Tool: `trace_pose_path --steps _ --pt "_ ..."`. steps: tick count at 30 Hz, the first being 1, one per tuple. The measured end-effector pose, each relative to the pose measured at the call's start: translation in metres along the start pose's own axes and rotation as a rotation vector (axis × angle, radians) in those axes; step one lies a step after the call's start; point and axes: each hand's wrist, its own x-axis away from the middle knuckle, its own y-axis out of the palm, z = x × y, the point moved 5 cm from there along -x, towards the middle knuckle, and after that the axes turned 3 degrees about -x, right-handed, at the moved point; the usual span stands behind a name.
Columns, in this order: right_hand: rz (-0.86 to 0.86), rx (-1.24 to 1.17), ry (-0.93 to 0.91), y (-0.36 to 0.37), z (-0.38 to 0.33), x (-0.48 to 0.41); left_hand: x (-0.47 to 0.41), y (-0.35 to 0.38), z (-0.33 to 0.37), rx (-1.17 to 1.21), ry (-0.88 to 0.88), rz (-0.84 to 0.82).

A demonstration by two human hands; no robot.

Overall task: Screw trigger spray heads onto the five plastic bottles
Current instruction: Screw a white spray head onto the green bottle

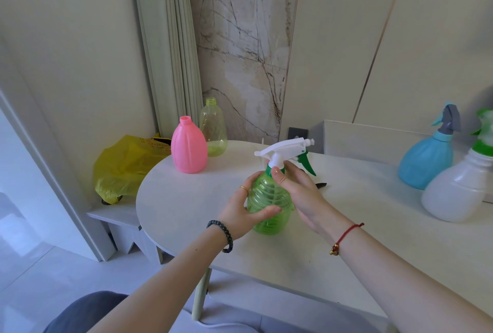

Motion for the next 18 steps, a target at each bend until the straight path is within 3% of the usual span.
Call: trace_pose_path --steps 11,18 --pt "0.079 -0.018 -0.020 -0.0015 0.0005 -0.0029 0.0010 0.0005 0.0011 -0.021 -0.021 0.026" --pt "0.016 0.108 -0.037 -0.0004 -0.0045 -0.0011 0.0031 0.0018 0.0022 -0.021 -0.012 0.080"
